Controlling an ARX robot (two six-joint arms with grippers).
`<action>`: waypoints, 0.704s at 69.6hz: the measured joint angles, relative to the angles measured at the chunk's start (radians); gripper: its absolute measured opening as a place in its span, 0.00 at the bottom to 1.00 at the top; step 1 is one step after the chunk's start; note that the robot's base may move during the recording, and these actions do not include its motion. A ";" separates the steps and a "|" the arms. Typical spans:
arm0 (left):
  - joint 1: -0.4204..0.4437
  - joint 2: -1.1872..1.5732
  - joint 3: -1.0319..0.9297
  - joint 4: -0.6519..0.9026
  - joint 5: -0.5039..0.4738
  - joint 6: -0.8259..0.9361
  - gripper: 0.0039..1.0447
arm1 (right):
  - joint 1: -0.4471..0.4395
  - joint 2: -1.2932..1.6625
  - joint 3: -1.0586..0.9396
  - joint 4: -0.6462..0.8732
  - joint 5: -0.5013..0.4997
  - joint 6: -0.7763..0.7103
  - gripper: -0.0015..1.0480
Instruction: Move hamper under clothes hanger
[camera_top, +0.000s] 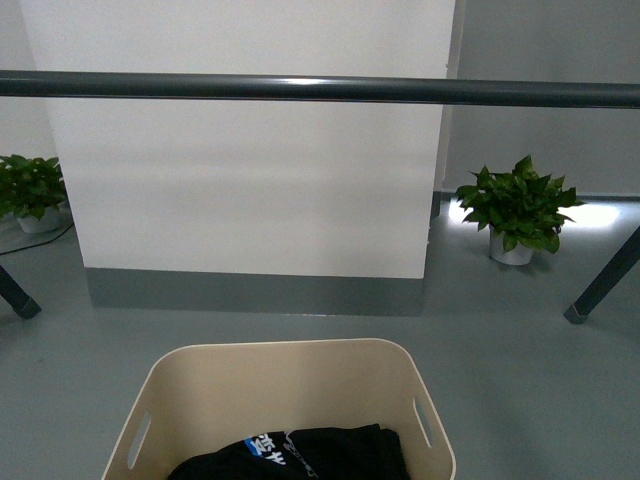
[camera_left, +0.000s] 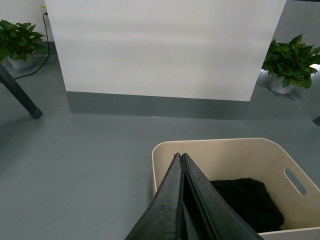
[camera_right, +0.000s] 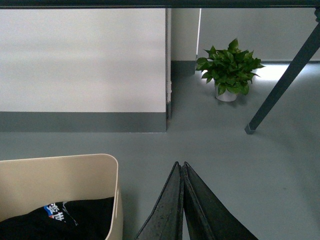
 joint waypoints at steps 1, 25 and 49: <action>0.000 -0.005 -0.003 -0.003 0.000 0.000 0.03 | -0.006 -0.006 -0.004 -0.003 -0.006 0.000 0.02; 0.000 -0.198 -0.070 -0.129 0.000 0.000 0.03 | -0.059 -0.224 -0.097 -0.126 -0.050 0.000 0.02; 0.000 -0.360 -0.103 -0.233 0.000 0.000 0.03 | -0.059 -0.410 -0.163 -0.242 -0.050 0.000 0.02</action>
